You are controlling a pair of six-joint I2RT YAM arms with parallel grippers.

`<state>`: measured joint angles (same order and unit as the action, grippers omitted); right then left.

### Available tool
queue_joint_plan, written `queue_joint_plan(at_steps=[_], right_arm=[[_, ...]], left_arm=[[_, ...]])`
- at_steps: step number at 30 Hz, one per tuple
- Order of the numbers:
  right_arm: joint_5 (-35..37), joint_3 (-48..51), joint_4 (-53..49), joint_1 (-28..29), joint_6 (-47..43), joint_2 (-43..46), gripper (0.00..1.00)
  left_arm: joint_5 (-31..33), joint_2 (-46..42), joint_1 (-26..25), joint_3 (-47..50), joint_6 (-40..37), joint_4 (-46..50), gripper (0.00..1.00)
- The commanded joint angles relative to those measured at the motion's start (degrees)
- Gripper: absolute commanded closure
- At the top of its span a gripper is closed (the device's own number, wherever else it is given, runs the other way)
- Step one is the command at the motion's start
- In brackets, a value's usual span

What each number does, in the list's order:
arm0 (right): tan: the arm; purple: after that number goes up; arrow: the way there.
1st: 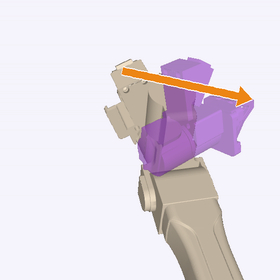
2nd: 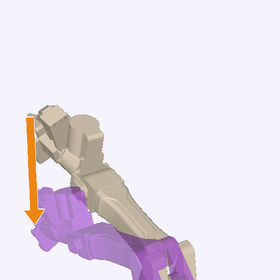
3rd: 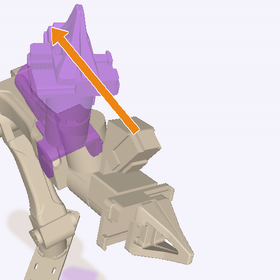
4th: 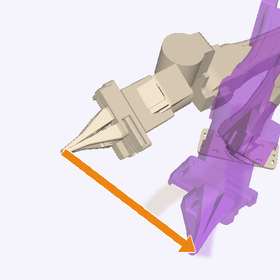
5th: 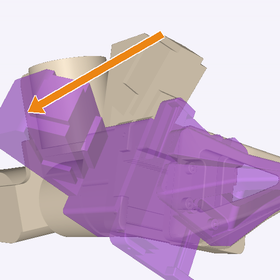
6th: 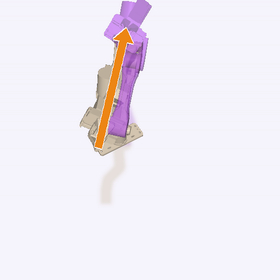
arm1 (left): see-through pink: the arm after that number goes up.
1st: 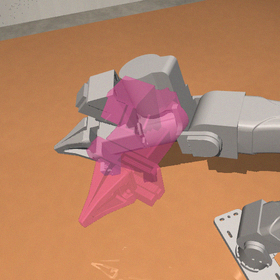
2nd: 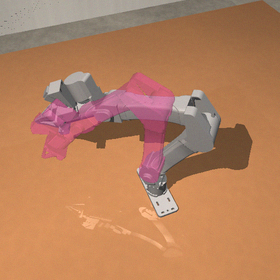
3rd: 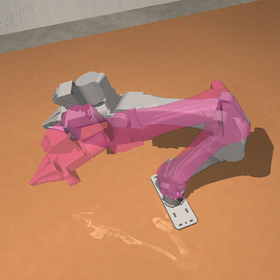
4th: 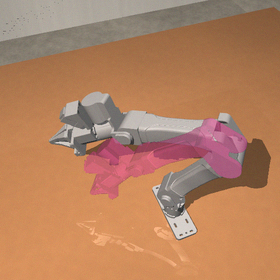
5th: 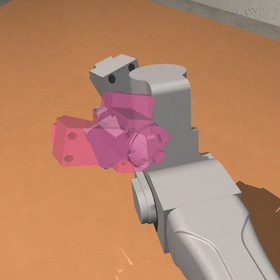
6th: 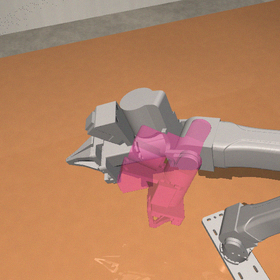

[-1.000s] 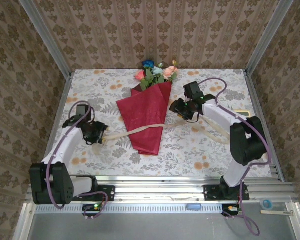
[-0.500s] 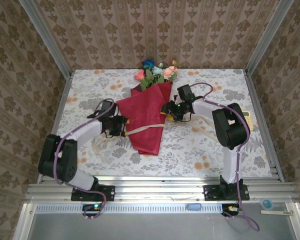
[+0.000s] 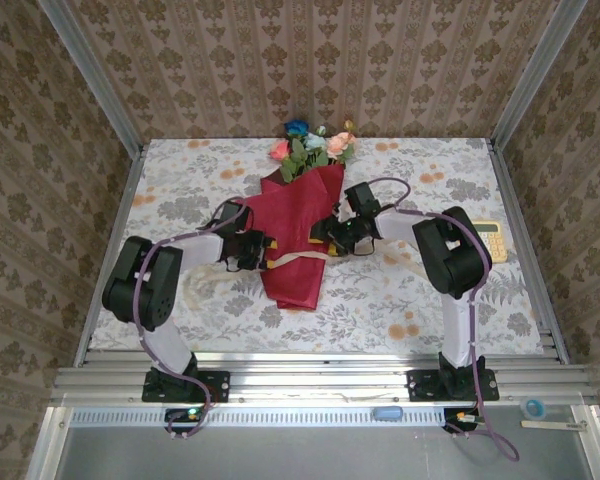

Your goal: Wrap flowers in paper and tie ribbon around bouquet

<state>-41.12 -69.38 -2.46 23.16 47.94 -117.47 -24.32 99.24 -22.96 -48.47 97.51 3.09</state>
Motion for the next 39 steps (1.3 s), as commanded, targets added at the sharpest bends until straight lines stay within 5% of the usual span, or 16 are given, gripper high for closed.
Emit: queue_joint_plan(at_steps=[1, 11, 16, 19, 23, 39], right_arm=[[-2.5, 2.1, 2.6, 2.3, 2.5, -0.3, 0.46], [-2.3, -1.2, 7.2, 4.2, 7.4, -4.7, 0.55], [3.2, -1.4, 1.9, 4.2, 4.0, -2.7, 0.87], [5.0, -1.5, 1.8, 4.2, 3.6, -1.7, 0.94], [6.0, -1.3, 2.4, 4.3, 3.7, -1.2, 0.98], [7.5, 2.0, 6.1, 5.1, 5.1, 0.1, 1.0]], left_arm=[[0.3, 0.0, -0.6, 2.9, 0.4, 1.5, 0.64], [1.3, -2.5, -0.2, 3.1, -1.6, 3.1, 0.67], [4.9, -13.2, -0.5, 0.3, -3.9, 15.3, 0.59], [8.2, -21.5, -1.1, 2.5, -0.1, 22.2, 0.54], [8.4, -27.8, -1.4, 10.1, 10.6, 19.2, 0.52], [10.8, -10.5, -12.1, 0.8, 27.2, 5.7, 0.44]])
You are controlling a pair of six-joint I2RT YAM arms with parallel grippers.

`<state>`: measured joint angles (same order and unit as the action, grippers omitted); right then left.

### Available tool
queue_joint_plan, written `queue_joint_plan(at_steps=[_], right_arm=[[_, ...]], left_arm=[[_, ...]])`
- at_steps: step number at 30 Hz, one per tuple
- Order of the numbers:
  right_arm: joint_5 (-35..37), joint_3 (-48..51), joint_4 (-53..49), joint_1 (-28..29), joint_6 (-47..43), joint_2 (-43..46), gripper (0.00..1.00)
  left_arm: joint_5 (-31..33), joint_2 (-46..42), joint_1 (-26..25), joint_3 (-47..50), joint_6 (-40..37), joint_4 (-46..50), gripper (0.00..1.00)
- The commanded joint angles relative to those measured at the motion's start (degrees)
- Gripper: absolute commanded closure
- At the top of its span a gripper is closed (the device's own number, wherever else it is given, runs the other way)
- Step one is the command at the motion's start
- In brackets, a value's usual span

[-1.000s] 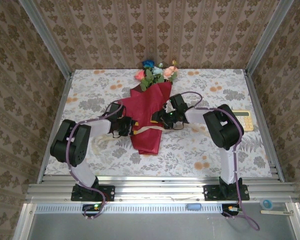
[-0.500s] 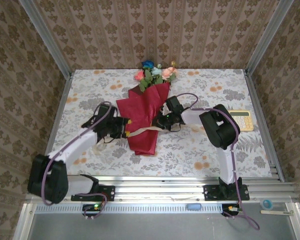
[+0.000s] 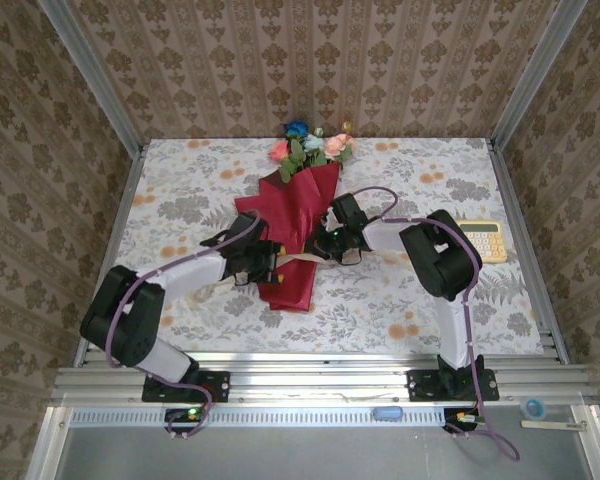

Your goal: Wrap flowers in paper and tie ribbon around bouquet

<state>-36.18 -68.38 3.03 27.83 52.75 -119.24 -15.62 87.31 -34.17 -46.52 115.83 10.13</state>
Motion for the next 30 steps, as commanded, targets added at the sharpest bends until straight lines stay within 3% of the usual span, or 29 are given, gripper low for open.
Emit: queue_joint_plan(at_steps=[1, 8, 12, 14, 16, 18, 25, 30], right_arm=[[2.6, 1.0, 0.7, 0.5, 0.4, 2.0, 1.0], [2.7, 1.6, 1.4, 0.9, 0.8, 2.5, 1.0], [2.8, 1.7, 1.5, 1.2, 1.0, 2.6, 1.0], [2.9, 1.7, 1.5, 1.2, 1.0, 2.6, 1.0], [3.1, 1.7, 1.5, 1.2, 1.2, 2.8, 1.0], [3.5, 1.8, 1.9, 1.2, 1.7, 3.0, 1.0], [6.3, 1.6, 5.1, 0.8, 6.3, 4.1, 1.0], [8.9, 1.2, 8.8, 0.7, 11.7, 4.2, 1.0]], left_arm=[[2.4, 2.1, -1.0, -1.3, 9.3, -1.7, 0.44], [3.0, 6.9, -0.9, -2.6, 9.9, -5.0, 0.43], [3.1, 9.3, -0.9, -2.6, 9.5, -7.8, 0.49], [3.2, 9.4, -0.8, -2.4, 9.1, -8.5, 0.58], [3.4, 8.7, -0.8, -1.6, 8.2, -9.7, 0.82], [3.5, 7.1, -0.8, -1.0, 6.5, -9.1, 1.0], [-5.7, -2.4, -1.1, 2.2, -8.5, 2.4, 1.0], [-7.5, -10.3, -2.3, 5.3, -16.7, 12.9, 1.0]])
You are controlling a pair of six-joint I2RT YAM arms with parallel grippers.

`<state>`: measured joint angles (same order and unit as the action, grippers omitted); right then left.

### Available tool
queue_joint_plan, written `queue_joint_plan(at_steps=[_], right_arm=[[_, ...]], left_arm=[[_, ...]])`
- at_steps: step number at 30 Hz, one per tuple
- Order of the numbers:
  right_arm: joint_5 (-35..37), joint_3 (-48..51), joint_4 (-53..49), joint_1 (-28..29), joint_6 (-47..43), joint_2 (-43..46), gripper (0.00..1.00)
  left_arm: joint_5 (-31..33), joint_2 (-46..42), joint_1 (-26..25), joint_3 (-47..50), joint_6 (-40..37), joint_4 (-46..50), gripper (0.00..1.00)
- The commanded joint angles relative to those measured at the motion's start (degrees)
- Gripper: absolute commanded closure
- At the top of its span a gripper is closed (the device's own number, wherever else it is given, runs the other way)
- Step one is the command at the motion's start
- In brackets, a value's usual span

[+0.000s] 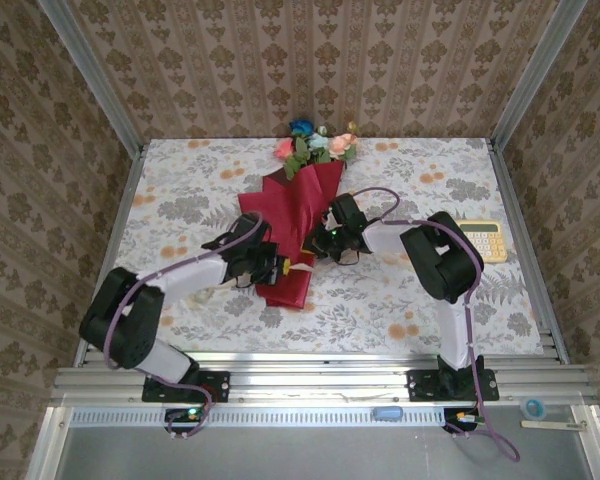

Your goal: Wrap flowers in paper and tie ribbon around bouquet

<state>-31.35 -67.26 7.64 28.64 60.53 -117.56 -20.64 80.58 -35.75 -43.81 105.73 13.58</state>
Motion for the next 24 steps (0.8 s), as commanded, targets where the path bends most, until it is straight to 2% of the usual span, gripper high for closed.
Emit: queue_joint_plan(at_steps=[1, 6, 12, 15, 19, 24], right_arm=[[4.3, 0.0, 5.3, -0.1, 5.0, 2.7, 1.0], [5.0, -0.4, 5.9, -0.6, 6.7, 4.4, 1.0], [3.2, 1.6, 3.9, -3.3, 5.9, 9.9, 1.0], [0.6, 3.4, 3.4, -4.7, 5.0, 13.1, 1.0], [-4.1, 4.8, 1.0, -5.1, 2.9, 16.3, 1.0], [-6.6, 10.4, 0.4, -3.3, 2.7, 20.4, 1.0]], left_arm=[[-2.1, -5.3, -0.8, 4.3, -6.3, 9.6, 1.0], [-1.2, -9.4, 0.5, 11.0, -4.3, 8.2, 1.0], [-1.7, -7.4, 5.2, 12.0, -6.5, 5.0, 1.0], [-2.7, -4.2, 8.4, 9.5, -9.7, 4.9, 1.0], [-4.5, 3.5, 13.1, 5.4, -12.2, -2.4, 1.0], [-5.6, 13.7, 17.4, -6.0, -17.3, -2.9, 1.0]])
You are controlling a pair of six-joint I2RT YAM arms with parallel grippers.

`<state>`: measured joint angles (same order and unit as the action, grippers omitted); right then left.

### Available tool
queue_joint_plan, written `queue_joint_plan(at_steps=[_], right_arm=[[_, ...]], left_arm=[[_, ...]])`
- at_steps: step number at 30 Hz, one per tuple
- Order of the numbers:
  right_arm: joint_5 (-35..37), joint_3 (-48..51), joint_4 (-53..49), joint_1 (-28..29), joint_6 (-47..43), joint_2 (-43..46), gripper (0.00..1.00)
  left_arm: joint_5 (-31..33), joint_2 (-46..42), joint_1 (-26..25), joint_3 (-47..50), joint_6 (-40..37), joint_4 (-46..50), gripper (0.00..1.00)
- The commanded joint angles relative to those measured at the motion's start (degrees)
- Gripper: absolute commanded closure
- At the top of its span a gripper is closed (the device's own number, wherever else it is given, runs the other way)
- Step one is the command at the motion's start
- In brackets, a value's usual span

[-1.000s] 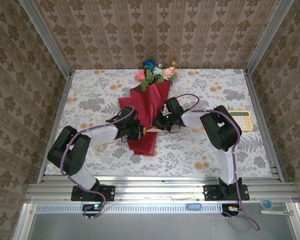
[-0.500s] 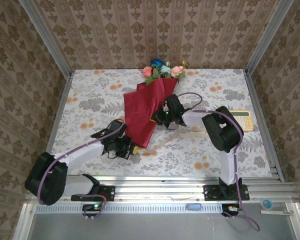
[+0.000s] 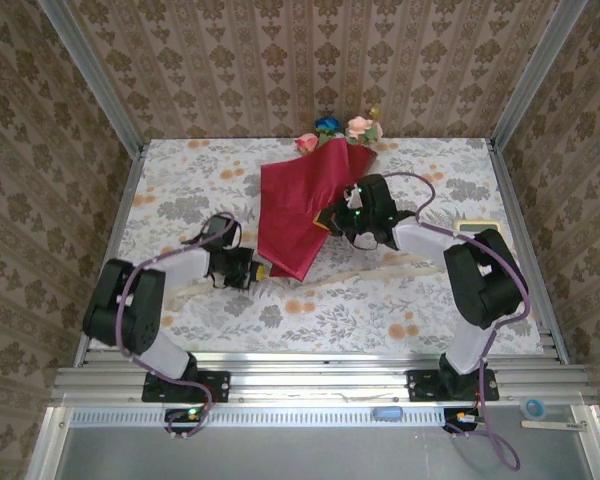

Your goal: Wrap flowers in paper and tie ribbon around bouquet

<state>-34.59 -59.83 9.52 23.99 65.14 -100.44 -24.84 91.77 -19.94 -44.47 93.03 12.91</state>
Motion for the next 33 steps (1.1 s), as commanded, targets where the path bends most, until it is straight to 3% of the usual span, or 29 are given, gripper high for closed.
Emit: queue_joint_plan(at_steps=[1, 6, 10, 18, 25, 33], right_arm=[[-3.2, 4.6, -1.1, 1.9, -1.5, 4.5, 1.0], [-1.4, 10.8, 3.5, 4.9, 1.3, 6.2, 1.0], [0.2, 13.4, 7.7, 6.1, 3.5, 4.6, 1.0], [0.8, 12.2, 7.3, 7.8, 3.3, 2.4, 1.0], [0.8, 9.3, 6.5, 10.2, 3.5, 1.0, 1.0], [1.5, 7.8, 4.9, 11.5, 2.3, 0.4, 1.0]], left_arm=[[-1.3, 3.8, 2.3, -7.2, -5.0, -2.1, 1.0], [-2.7, 8.2, 3.6, -12.3, -4.9, -0.6, 0.98], [-3.2, 7.5, 4.8, -10.7, -4.1, -0.4, 0.64], [-0.5, -2.5, 10.1, -8.9, -8.8, 10.4, 0.36], [2.7, -10.6, 18.5, -9.2, -18.1, 22.6, 0.38], [8.2, -8.6, 32.9, -13.4, -45.1, 39.3, 0.4]])
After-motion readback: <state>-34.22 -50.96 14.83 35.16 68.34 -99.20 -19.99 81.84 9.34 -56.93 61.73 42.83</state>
